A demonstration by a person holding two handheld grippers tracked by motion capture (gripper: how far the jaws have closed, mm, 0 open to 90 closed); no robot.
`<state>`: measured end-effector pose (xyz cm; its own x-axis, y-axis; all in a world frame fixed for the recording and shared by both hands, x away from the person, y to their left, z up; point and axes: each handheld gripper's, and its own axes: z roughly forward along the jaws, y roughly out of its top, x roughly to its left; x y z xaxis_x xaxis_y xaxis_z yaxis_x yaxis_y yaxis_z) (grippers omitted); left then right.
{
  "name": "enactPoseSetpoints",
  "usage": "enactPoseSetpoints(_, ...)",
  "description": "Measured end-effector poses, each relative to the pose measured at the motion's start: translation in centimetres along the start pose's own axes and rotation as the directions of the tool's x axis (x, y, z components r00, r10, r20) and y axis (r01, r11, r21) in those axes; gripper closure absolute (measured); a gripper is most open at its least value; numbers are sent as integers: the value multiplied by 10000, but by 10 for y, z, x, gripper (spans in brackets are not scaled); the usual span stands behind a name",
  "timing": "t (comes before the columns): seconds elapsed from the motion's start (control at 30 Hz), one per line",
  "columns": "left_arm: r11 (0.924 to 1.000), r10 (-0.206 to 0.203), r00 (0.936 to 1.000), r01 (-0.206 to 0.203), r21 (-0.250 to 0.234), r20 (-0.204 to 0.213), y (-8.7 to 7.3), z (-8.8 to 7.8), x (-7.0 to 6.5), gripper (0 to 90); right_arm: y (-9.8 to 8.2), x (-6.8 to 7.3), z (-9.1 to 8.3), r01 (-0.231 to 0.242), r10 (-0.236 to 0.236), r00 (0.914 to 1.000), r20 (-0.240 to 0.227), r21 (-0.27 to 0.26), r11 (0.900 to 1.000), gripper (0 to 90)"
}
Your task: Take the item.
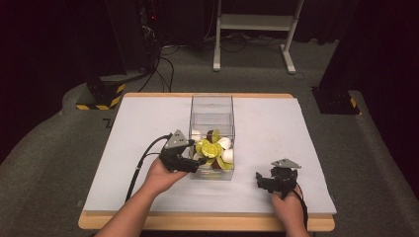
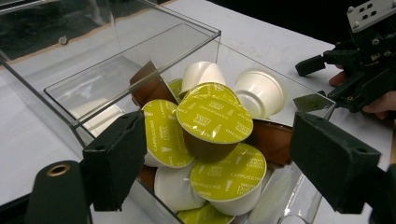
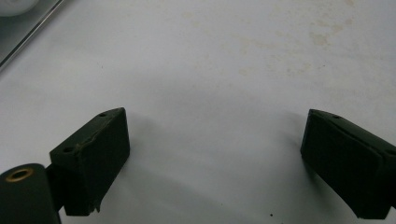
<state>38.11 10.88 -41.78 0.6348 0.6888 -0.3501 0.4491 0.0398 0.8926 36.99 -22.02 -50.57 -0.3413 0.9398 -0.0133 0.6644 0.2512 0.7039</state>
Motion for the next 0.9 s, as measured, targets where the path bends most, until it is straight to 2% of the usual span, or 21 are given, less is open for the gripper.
enactPoseSetpoints(0.1, 9999, -140, 9999, 140, -67, 10, 1, 3, -1, 199, 0, 0, 0, 3, -3, 10000, 0, -2, 10000, 78)
enactPoseSetpoints(0.13, 10000, -10, 10000, 10, 36, 6, 2, 4, 0, 200, 0, 0, 0, 4, -4, 10000, 0, -1, 10000, 79)
enactPoseSetpoints(0.37, 9998, 100, 9999, -101, 181, 38, 5, 10, -1, 200, 0, 0, 0, 5, -5, 10000, 0, -2, 10000, 78)
enactPoseSetpoints(0.53, 9995, 59, 9999, -62, 315, 96, 7, 18, -3, 200, 0, 0, 0, 7, -7, 10000, -2, -1, 10000, 78)
enactPoseSetpoints(0.77, 9974, 230, 9997, -228, 684, -19, 7, 30, -3, 200, 0, 0, 0, 10, -10, 10000, 1, -2, 10000, 79)
enactPoseSetpoints(0.9, 9972, 261, 9996, -255, 708, -76, 5, 36, -7, 202, 0, 0, 0, 8, -8, 10000, -1, -1, 10000, 79)
